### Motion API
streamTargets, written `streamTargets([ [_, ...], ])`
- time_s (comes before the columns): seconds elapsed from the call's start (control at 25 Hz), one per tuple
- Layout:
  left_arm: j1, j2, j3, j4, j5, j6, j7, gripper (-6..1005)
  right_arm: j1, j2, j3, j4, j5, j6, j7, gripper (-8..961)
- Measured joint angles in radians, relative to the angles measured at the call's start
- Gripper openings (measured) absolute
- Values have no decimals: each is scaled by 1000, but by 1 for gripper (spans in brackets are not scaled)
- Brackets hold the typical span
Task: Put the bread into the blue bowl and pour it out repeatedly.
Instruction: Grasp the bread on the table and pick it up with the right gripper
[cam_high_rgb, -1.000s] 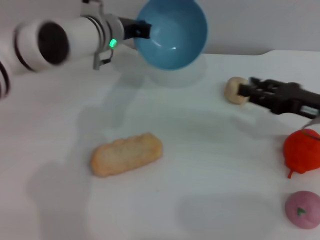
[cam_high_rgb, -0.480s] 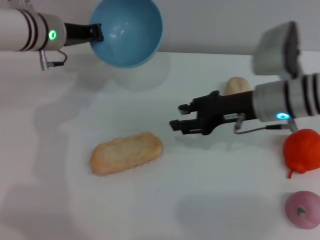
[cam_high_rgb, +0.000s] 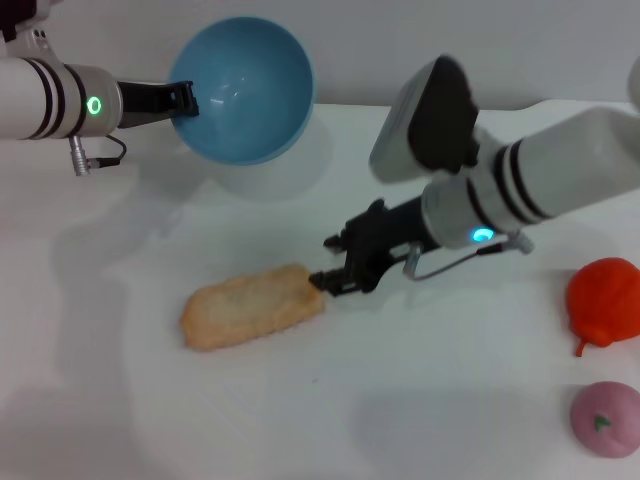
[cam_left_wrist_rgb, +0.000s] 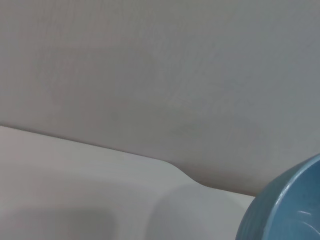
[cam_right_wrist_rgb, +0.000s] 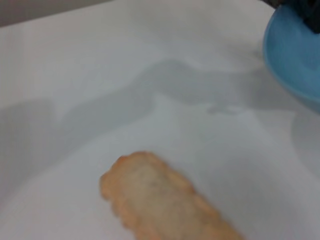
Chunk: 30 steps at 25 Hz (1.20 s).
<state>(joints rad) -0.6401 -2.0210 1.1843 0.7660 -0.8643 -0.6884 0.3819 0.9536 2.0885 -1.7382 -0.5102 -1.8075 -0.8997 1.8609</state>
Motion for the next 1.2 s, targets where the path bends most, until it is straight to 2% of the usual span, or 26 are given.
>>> streamTargets([
  [0.28,-3,-5,-1,1,-1,14,7,-1,-16,2,-294,-22,194,113,3,444],
  [0.48,-10,-6,-1,1,-1,25,10,-1,-30,2,-458,-66,226,224,12,440],
  [0.84,-10,-10,-2,1,-1,27,11,-1,-35,2,-604,-78,279,399,3,433],
  [1.2,-11,-10,-2,1,-1,32,11,0,-47,2,-626,-92,281,452,2,426],
])
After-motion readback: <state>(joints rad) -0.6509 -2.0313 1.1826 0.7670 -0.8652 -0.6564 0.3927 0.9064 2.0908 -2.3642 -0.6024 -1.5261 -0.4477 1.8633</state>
